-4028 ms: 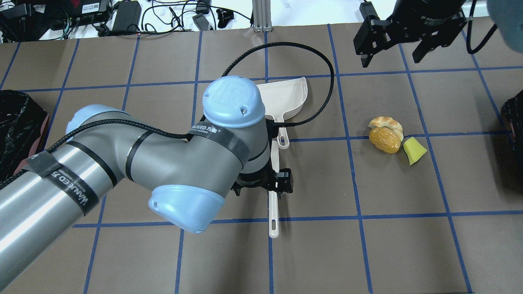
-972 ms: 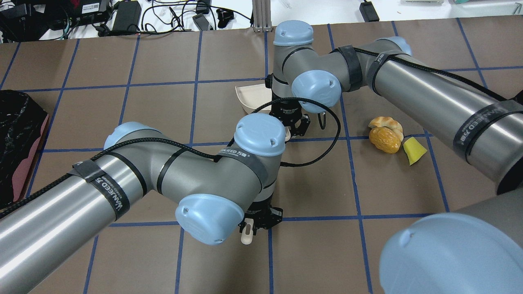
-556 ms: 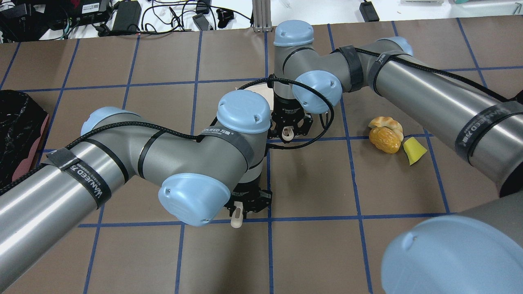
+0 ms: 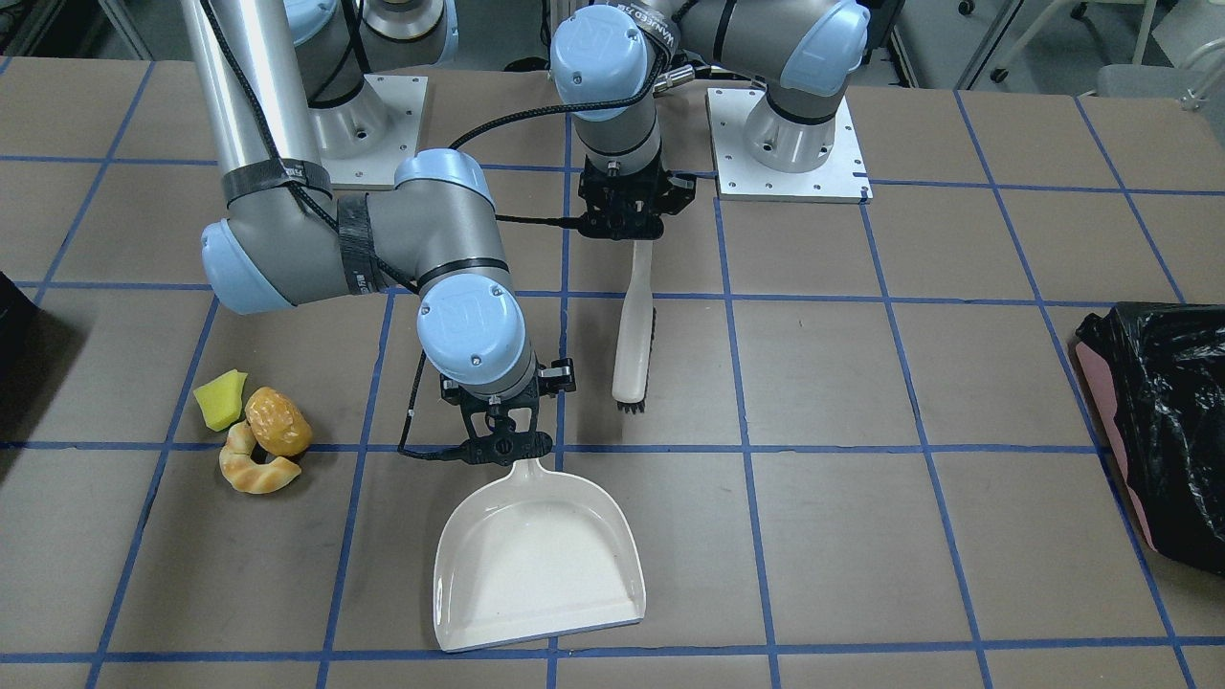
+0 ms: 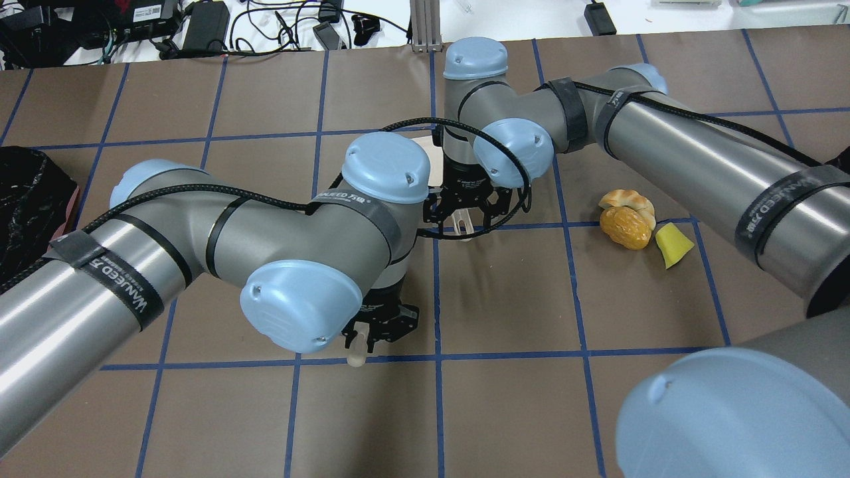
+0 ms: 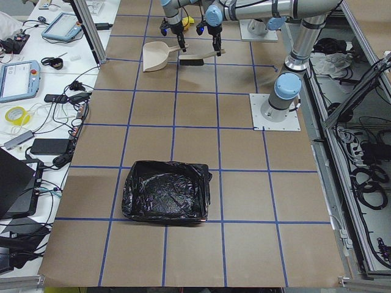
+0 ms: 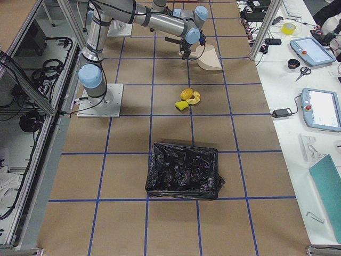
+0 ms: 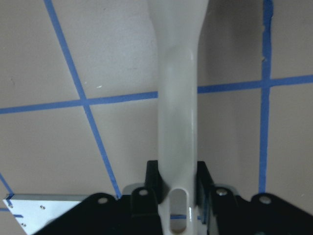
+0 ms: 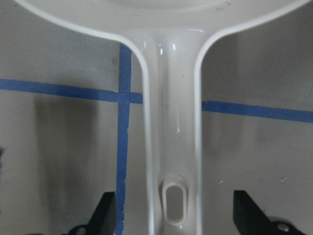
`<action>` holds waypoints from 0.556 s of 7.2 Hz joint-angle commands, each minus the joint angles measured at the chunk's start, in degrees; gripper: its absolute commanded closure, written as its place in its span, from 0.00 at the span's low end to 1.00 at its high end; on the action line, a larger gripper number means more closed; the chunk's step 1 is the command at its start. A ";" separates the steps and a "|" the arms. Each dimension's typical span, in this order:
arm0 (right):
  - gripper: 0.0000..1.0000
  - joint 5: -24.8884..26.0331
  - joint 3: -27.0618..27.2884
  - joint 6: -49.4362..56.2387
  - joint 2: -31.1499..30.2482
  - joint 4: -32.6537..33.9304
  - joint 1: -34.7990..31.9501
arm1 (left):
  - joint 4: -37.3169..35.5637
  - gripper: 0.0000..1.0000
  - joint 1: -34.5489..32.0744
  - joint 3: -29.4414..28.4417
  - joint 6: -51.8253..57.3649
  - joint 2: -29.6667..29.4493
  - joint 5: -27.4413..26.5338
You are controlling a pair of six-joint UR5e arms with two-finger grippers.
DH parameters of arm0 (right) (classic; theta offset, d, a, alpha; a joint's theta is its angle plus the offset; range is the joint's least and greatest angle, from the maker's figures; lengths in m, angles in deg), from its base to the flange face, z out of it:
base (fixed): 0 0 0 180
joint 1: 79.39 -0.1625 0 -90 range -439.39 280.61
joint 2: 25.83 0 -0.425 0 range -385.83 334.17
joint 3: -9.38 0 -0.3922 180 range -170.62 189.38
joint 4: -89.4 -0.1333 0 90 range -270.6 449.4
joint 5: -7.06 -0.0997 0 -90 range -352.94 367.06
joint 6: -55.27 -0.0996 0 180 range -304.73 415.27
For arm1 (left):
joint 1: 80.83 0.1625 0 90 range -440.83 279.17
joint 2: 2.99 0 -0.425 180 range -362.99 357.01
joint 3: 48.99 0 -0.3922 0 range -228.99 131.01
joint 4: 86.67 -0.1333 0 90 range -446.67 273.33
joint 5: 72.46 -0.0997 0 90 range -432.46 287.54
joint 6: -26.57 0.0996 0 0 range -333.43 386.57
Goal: Sweep and dump trash in nearest bin
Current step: 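Lift the brush with the left gripper while the right lifts the dustpan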
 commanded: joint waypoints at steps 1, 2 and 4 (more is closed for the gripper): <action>0.41 -0.01 -0.40 0.16 0.04 0.02 0.08 | 1.44 1.00 5.94 -0.07 4.15 0.79 -0.15; 0.52 -0.01 -0.67 0.25 -0.05 0.02 0.17 | 1.70 1.00 9.18 -0.07 6.01 0.79 -0.06; 0.51 -0.10 -0.76 0.25 -0.31 0.37 0.17 | 1.53 1.00 14.55 -0.34 8.13 1.58 0.02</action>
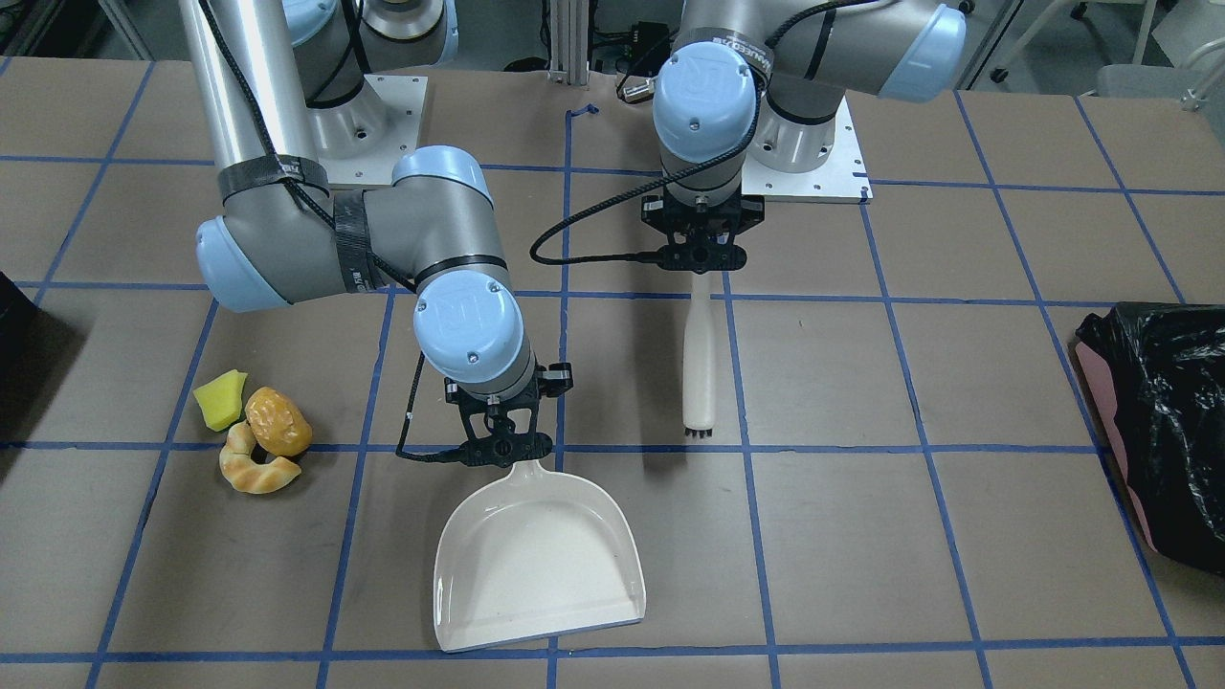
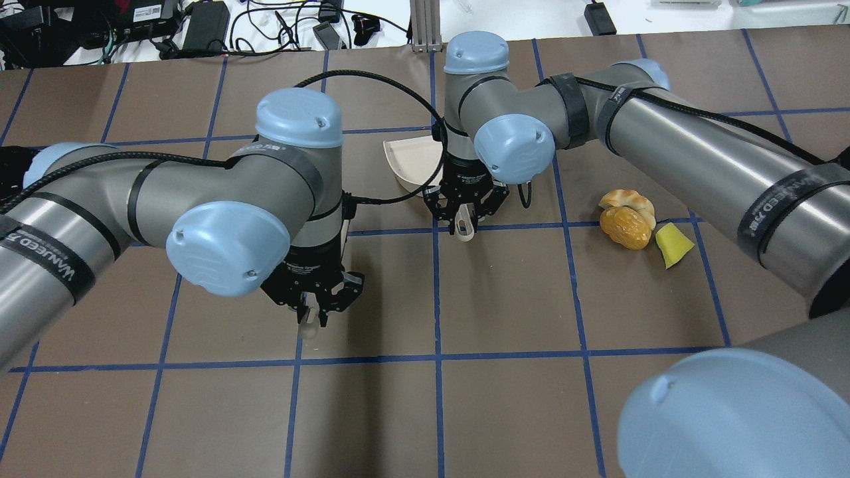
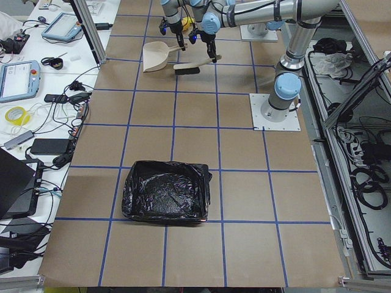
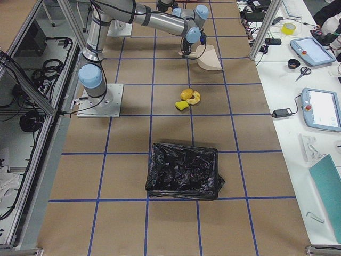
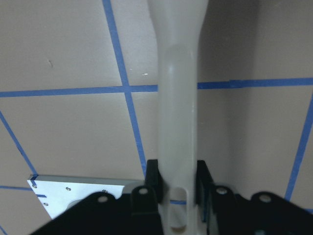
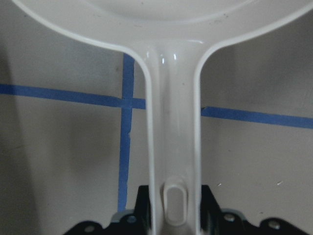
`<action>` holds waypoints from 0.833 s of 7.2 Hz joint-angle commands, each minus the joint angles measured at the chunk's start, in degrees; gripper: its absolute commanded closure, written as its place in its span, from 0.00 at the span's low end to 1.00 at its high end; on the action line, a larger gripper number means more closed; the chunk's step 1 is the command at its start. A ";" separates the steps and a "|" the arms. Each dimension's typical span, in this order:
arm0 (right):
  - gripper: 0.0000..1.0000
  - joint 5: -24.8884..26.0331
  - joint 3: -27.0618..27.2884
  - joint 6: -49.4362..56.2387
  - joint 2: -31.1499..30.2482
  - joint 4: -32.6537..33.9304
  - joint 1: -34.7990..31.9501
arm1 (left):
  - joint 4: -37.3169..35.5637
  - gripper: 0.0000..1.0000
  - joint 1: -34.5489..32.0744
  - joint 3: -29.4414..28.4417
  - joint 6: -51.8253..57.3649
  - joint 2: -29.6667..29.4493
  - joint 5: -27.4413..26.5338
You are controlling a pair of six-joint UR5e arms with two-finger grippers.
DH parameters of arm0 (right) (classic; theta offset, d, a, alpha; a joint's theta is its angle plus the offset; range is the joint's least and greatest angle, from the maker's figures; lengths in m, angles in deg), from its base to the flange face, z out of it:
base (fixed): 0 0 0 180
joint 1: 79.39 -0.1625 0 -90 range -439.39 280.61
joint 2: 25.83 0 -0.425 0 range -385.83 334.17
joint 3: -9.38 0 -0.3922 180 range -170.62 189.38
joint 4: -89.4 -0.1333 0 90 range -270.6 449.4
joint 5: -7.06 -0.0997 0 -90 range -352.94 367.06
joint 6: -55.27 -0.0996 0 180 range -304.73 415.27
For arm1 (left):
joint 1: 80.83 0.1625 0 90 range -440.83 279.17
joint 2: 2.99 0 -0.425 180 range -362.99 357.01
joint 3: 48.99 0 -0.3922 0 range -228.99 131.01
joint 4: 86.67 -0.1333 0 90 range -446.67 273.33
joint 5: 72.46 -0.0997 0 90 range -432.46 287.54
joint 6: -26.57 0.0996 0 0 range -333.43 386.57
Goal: Sweep and dump trash in nearest bin
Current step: 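Lift the brush with the left gripper while the right lifts the dustpan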
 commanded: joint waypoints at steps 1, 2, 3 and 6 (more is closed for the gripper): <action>0.50 -0.21 -0.07 0.20 -0.01 0.23 0.02 | -0.60 1.00 6.71 -0.31 1.24 0.61 0.46; 0.53 -0.38 -0.07 0.29 -0.01 0.23 0.10 | -0.87 1.00 9.35 -1.36 0.81 0.96 0.81; 0.62 -0.38 0.01 0.38 -0.01 0.23 0.11 | -0.87 1.00 9.64 -2.15 -1.81 0.79 1.25; 0.89 -0.21 -0.16 0.64 -0.97 -0.12 1.24 | -4.12 1.00 9.91 -2.07 -3.07 0.44 6.26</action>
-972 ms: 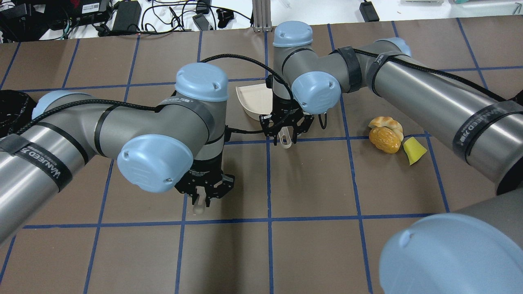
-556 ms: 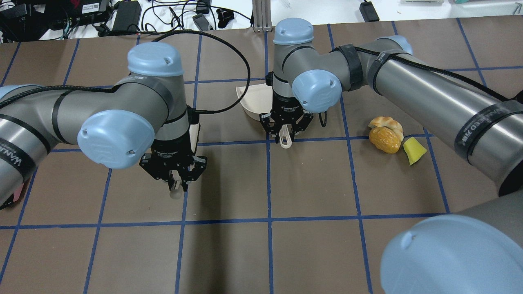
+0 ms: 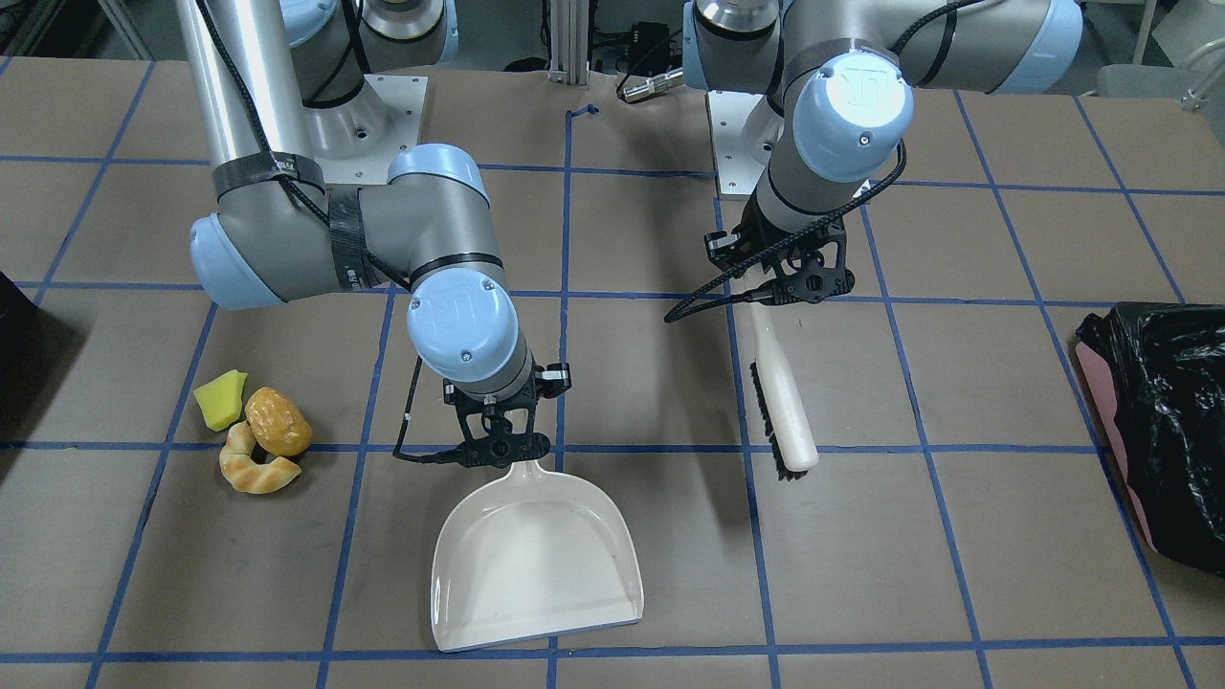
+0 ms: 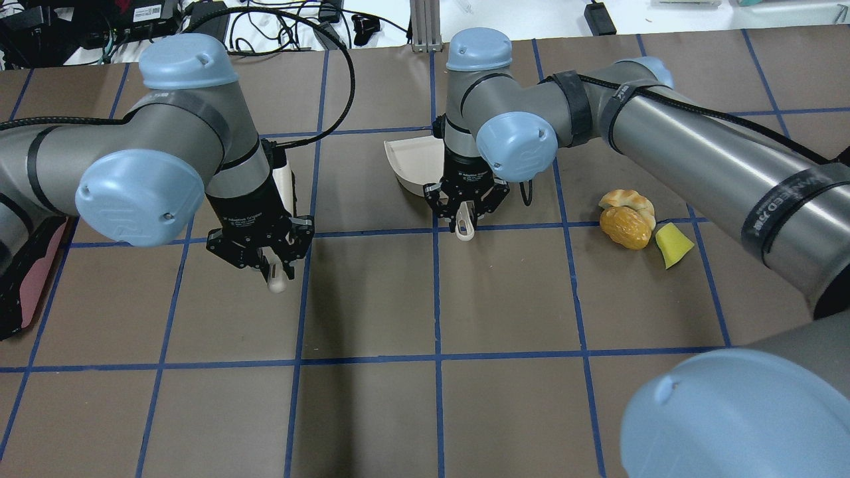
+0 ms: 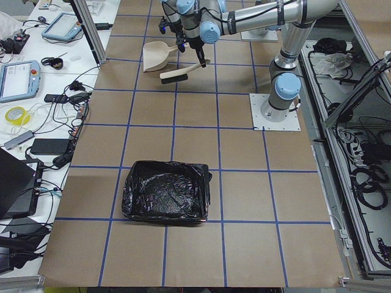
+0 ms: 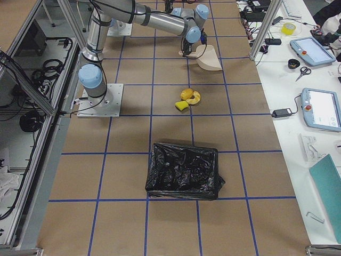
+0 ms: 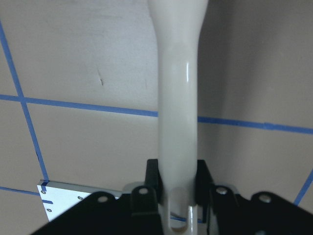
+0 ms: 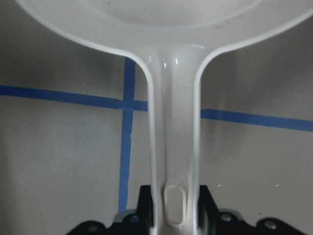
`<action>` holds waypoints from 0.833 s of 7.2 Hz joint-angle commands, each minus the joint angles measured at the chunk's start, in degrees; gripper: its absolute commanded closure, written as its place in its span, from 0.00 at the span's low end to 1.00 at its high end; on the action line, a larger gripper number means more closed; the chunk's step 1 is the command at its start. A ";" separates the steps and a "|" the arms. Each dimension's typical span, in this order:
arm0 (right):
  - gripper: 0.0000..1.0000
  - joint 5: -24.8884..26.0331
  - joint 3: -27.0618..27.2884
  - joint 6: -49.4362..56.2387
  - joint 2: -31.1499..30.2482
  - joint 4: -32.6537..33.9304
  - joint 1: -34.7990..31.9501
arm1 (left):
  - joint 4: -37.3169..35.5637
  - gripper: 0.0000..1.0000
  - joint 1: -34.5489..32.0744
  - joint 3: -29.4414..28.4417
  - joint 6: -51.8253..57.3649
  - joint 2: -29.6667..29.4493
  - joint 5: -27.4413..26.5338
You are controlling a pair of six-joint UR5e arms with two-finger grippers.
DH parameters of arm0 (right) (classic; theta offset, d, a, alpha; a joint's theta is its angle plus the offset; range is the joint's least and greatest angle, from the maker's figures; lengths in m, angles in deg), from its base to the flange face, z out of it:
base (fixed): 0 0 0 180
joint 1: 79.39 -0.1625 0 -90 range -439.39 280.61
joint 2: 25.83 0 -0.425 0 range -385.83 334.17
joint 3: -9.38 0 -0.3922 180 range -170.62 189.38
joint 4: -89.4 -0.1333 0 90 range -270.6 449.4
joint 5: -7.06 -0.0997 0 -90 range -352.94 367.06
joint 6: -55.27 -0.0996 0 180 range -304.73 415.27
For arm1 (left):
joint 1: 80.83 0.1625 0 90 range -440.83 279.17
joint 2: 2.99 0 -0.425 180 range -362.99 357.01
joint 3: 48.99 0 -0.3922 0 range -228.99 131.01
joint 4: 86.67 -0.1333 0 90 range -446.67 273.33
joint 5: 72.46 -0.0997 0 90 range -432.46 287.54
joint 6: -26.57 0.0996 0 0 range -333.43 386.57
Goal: Sweep and dump trash in nearest bin
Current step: 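Lift the brush with the left gripper while the right lifts the dustpan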
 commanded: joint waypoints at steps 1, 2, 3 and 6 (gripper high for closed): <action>0.90 0.57 -0.01 0.82 -2.30 -0.57 1.50 | -0.85 1.00 0.14 -0.15 -0.03 -0.15 0.74; 0.92 1.62 0.51 6.22 -4.75 -3.62 2.72 | -1.11 1.00 0.14 -0.67 -0.03 -0.15 0.74; 0.96 5.63 0.87 15.50 -8.35 -9.22 4.65 | -3.81 1.00 0.14 -1.02 0.31 -0.59 0.66; 1.00 23.62 2.27 49.21 -17.06 -24.72 16.74 | -5.33 1.00 -1.00 -2.86 -0.39 -2.17 1.18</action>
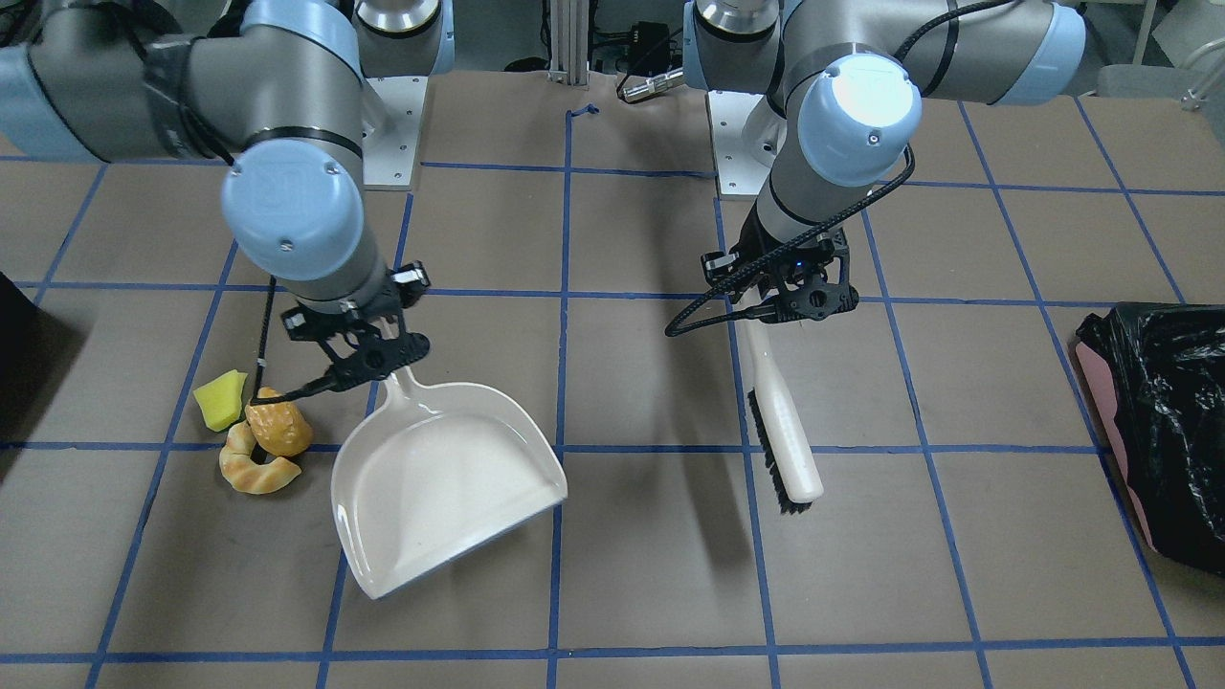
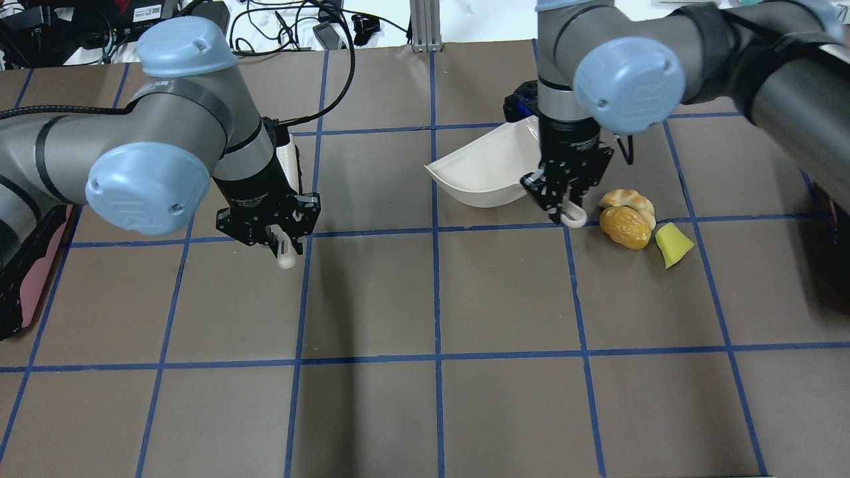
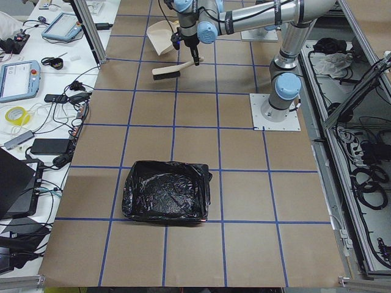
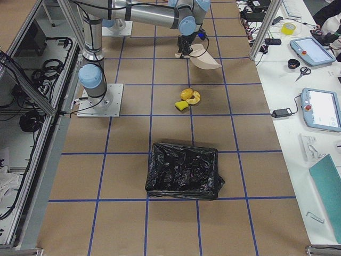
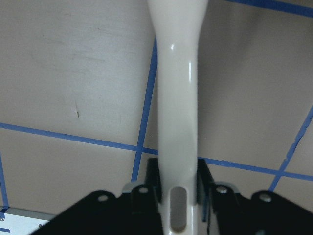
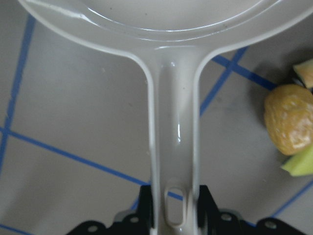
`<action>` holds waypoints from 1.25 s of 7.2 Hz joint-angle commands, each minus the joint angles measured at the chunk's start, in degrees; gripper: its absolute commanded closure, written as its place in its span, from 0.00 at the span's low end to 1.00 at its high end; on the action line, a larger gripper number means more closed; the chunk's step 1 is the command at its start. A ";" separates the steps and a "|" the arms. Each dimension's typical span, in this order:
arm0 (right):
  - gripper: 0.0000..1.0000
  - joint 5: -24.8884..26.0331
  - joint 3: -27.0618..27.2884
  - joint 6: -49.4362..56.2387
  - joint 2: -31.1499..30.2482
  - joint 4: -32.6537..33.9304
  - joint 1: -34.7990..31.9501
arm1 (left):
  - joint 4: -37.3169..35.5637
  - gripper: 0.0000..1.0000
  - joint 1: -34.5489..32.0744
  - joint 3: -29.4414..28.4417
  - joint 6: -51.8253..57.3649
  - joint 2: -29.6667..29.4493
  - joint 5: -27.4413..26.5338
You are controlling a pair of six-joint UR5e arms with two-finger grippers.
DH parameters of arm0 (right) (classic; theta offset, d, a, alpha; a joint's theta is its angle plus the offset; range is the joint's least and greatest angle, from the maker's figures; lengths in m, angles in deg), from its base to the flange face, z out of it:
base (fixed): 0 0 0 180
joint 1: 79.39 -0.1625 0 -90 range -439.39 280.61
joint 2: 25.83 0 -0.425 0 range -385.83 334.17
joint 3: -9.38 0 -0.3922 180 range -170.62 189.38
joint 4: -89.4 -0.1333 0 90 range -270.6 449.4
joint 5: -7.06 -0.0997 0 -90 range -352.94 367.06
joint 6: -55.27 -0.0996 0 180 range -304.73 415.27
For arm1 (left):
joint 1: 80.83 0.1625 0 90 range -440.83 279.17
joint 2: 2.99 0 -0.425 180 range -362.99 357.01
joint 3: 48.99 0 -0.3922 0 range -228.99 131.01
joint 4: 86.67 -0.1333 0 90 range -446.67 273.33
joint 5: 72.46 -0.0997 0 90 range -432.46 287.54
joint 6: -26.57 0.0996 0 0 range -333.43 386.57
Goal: Sweep and dump trash in nearest bin
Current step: 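Lower the dustpan beside the scraps with the right gripper while the left carries the brush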
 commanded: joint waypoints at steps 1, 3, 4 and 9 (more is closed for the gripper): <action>1.00 14.97 1.22 28.10 -4.75 -6.28 12.10 | -0.50 1.00 -2.02 -1.01 0.98 -1.24 0.28; 1.00 24.29 4.89 48.94 -5.56 -1.68 23.53 | -3.91 1.00 -5.36 -1.10 -0.32 -2.82 0.28; 1.00 26.44 7.88 60.98 -5.91 6.46 27.76 | -4.62 1.00 -6.85 -2.06 -1.55 -3.61 0.28; 1.00 30.86 17.10 100.71 -0.75 53.64 35.27 | -14.07 1.00 -20.20 -9.80 -11.37 -14.23 0.28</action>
